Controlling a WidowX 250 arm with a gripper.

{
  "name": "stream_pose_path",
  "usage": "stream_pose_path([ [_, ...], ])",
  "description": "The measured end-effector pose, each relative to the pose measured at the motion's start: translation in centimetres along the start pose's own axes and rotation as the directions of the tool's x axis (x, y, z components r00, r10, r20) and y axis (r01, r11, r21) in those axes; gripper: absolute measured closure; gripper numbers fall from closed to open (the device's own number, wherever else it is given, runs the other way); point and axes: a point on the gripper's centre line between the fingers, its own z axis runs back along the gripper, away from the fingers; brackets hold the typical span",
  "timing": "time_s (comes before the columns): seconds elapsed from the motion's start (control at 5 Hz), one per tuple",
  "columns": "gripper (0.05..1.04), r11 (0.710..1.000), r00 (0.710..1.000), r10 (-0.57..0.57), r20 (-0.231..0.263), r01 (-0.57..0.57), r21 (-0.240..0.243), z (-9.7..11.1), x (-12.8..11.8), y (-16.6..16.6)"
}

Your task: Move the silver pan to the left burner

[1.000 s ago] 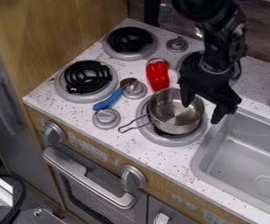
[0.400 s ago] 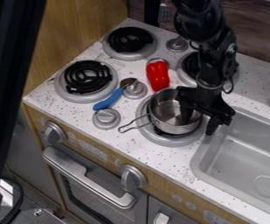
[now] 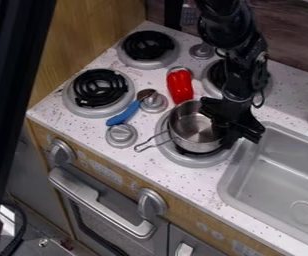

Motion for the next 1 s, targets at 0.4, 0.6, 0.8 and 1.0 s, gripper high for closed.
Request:
stream_pose_path([
  [0.4,1.012,0.992,0.994,0.011,0.109,-0.025,0.125,6.4,2.5,5.2],
  [0.6,1.013,0.972,0.973,0.171,0.156,-0.192,0.133,7.5,3.0,9.6],
  [0.8,1.013,0.933,0.934,0.322,0.153,-0.341,0.115,7.3,3.5,14.0],
  [1.0,1.013,0.903,0.916,0.391,0.093,-0.401,0.153,4.5,2.8,16.8],
])
